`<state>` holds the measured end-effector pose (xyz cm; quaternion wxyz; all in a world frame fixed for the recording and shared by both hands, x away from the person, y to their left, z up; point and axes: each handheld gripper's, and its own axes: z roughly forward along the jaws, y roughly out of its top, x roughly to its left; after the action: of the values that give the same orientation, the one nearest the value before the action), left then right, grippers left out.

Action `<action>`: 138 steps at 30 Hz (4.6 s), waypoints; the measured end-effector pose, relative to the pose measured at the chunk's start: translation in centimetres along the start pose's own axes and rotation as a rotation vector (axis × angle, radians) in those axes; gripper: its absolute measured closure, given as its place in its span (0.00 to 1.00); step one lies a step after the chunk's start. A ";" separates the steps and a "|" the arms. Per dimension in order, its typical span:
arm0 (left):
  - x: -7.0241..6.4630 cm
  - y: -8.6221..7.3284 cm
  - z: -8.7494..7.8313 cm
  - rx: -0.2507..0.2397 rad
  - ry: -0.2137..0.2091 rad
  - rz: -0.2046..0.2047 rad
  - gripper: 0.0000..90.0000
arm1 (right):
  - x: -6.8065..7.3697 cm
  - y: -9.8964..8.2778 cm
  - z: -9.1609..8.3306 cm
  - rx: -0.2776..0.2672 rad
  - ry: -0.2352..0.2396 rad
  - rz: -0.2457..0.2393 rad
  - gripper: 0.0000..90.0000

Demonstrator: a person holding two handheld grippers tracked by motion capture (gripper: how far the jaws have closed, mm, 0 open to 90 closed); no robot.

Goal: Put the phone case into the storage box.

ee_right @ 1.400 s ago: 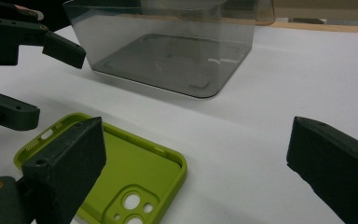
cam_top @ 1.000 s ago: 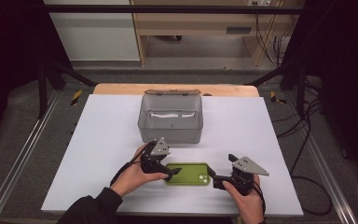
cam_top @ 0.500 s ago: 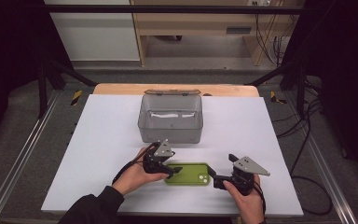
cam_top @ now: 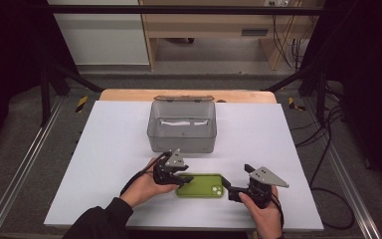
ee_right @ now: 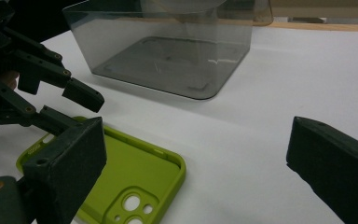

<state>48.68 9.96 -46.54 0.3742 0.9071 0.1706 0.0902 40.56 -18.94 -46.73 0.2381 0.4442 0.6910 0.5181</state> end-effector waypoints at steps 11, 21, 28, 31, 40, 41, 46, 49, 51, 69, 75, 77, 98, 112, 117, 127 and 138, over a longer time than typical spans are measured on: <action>0.7 -0.2 0.6 0.023 -0.010 -0.019 0.70 | 0.0 0.0 0.0 0.000 0.001 0.000 0.06; 1.6 -0.4 1.1 0.012 -0.097 -0.085 0.84 | 0.0 0.0 -0.1 -0.001 0.003 -0.002 0.06; 2.3 -0.4 1.1 0.015 -0.142 -0.115 0.89 | -0.1 0.0 -0.1 -0.004 0.000 0.006 0.06; 2.2 -0.3 1.1 0.023 -0.144 -0.099 0.92 | -0.1 0.0 -0.1 -0.004 0.000 0.008 0.07; 1.6 -0.1 0.9 0.035 -0.119 -0.058 0.98 | -0.1 0.1 -0.2 -0.014 -0.001 0.004 0.07; 1.4 -0.2 0.8 0.023 -0.116 -0.063 0.98 | -0.1 0.1 -0.3 -0.016 0.000 0.006 0.07; 1.0 -0.1 -0.3 -0.039 -0.077 -0.075 0.98 | -0.2 0.2 -0.4 -0.037 -0.006 0.007 0.07; 0.7 -0.3 -1.4 -0.086 -0.042 -0.087 0.98 | -0.2 0.3 -0.6 -0.052 -0.010 0.015 0.06; 0.5 -0.6 -1.9 -0.110 -0.028 -0.097 0.98 | -0.2 0.3 -0.7 -0.060 -0.011 0.022 0.06; -0.5 -4.7 -6.3 -0.325 0.132 -0.219 0.98 | 1.1 0.4 0.5 -0.059 0.059 0.059 0.05; -0.8 -5.5 -6.5 -0.344 0.155 -0.248 0.98 | 1.7 0.4 0.9 -0.047 0.084 0.055 0.05; -0.9 -5.5 -6.4 -0.341 0.157 -0.248 0.98 | 1.8 0.3 1.0 -0.048 0.091 0.063 0.05; -1.2 -5.6 -6.6 -0.401 0.190 -0.315 0.98 | 3.3 1.1 2.3 -0.028 0.138 0.097 0.05; -1.0 -5.8 -7.2 -0.434 0.234 -0.357 0.98 | 5.9 2.0 4.5 -0.008 0.204 0.098 0.04; -0.9 -6.0 -7.4 -0.441 0.247 -0.368 0.98 | 6.5 2.5 5.2 -0.016 0.225 0.116 0.05; -1.0 -6.0 -7.4 -0.445 0.259 -0.381 0.98 | 7.3 2.7 5.9 -0.029 0.243 0.156 0.07; -1.1 -6.0 -7.6 -0.461 0.271 -0.396 0.98 | 7.8 2.5 6.4 -0.048 0.257 0.220 0.18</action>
<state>44.00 18.42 -45.44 0.5537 0.7276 0.3668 0.1718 42.68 -8.86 -45.63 0.1002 0.4412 0.6505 0.6101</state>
